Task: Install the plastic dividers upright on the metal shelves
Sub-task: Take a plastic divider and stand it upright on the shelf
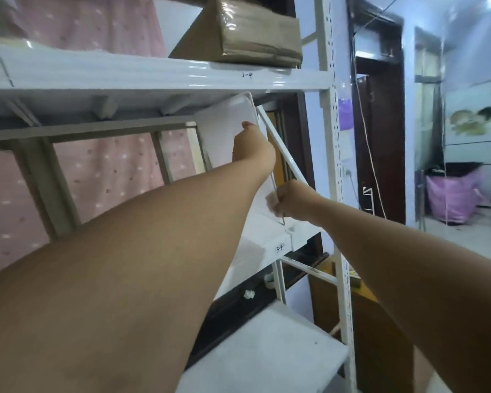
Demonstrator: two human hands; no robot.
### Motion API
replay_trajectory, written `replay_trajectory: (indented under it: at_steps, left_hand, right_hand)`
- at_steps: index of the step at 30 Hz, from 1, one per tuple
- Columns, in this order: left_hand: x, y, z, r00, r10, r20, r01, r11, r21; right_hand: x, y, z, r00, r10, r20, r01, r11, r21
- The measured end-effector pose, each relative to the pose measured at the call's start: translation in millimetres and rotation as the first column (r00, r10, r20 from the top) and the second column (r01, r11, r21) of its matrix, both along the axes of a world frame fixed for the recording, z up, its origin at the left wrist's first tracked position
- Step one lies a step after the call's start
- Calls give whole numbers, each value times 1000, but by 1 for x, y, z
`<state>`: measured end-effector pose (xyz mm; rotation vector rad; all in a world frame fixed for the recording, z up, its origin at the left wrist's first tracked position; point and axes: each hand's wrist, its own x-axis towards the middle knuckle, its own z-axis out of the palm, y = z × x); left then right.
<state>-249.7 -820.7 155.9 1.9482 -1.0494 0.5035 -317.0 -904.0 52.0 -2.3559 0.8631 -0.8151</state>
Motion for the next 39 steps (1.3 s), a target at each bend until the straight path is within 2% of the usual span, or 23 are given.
replay_trajectory:
  at_steps: [3,10,15,22,29,39]
  left_hand:
    - [-12,-26,-1,998,-42,-38,42,999,16]
    - [-13,-66,-17,997,-82,-7,82,996,24]
    - [-1,-90,-24,999,-47,1,47,999,15]
    - [20,-114,-36,998,13,59,-16,999,42]
    - [33,-126,-35,1000,-1,-16,1,1000,-8]
    - [35,-127,-34,1000,-12,-3,12,1000,21]
  right_hand:
    - [-9,-29,-4,998,-58,27,58,998,11]
    - [-14,-71,-20,994,-104,43,104,995,12]
    - [-1,-96,-28,994,-77,74,75,997,31]
    - [26,-120,-44,987,36,154,-58,988,140]
    - [30,-129,-42,985,89,147,-115,978,177]
    - [33,-125,-43,981,87,171,-122,970,209]
